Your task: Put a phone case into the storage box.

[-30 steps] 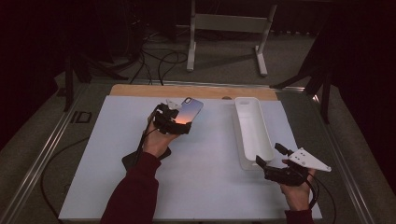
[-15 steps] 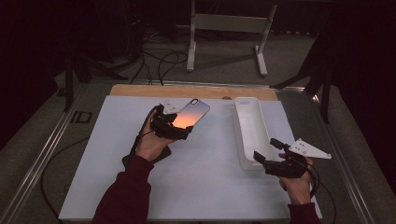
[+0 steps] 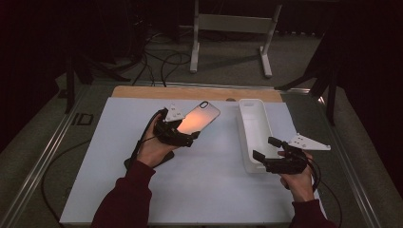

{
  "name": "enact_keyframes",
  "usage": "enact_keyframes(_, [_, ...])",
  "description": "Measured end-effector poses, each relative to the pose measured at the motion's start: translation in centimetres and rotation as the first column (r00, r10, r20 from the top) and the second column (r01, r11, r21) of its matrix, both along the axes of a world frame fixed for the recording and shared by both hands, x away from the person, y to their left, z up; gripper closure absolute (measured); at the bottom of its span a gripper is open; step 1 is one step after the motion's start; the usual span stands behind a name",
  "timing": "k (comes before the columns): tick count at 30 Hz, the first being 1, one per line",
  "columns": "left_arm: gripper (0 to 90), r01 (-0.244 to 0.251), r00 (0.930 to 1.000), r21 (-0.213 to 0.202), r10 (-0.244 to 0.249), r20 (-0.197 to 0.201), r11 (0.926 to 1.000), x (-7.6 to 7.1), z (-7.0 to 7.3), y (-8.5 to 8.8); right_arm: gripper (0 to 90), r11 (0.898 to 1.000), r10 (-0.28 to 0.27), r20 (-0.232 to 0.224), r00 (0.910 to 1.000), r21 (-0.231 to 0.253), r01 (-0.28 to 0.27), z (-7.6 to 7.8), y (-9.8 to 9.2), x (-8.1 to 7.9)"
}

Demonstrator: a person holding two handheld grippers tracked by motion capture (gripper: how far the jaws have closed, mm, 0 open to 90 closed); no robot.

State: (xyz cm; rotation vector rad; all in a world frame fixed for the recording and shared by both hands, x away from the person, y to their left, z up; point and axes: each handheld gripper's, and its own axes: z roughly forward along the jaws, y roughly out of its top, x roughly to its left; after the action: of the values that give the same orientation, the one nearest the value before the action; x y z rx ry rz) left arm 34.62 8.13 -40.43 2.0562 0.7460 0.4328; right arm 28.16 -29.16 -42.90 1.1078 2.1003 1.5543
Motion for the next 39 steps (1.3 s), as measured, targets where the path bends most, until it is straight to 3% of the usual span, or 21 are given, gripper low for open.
enact_keyframes(4, [16.9, 0.03, 0.9995, -0.002, -0.03, 0.013, 0.9995, -0.5, 0.3, -0.2, 8.9, 1.0, 0.01, -0.025, 0.9996, 0.02, -0.01, 0.5, 0.3, 0.5])
enact_keyframes(24, [16.9, 0.139, 0.9872, -0.005, -0.138, 0.079, 0.9903, -2.8, 1.1, -1.9, 8.9, 0.997, 0.069, -0.042, 0.9967, 0.03, -0.067, 2.4, 3.2, 2.2])
enact_keyframes(36, [16.9, 0.223, 0.9671, 0.003, -0.222, 0.124, 0.9747, -4.4, 1.5, -4.1, 9.2, 0.991, 0.103, -0.114, 0.9882, 0.1, -0.091, 2.9, 4.8, 3.3])
enact_keyframes(39, [16.9, 0.239, 0.9626, -0.005, -0.236, 0.133, 0.9711, -4.6, 1.5, -4.5, 13.4, 0.987, 0.113, -0.144, 0.983, 0.126, -0.096, 2.9, 5.1, 3.5])
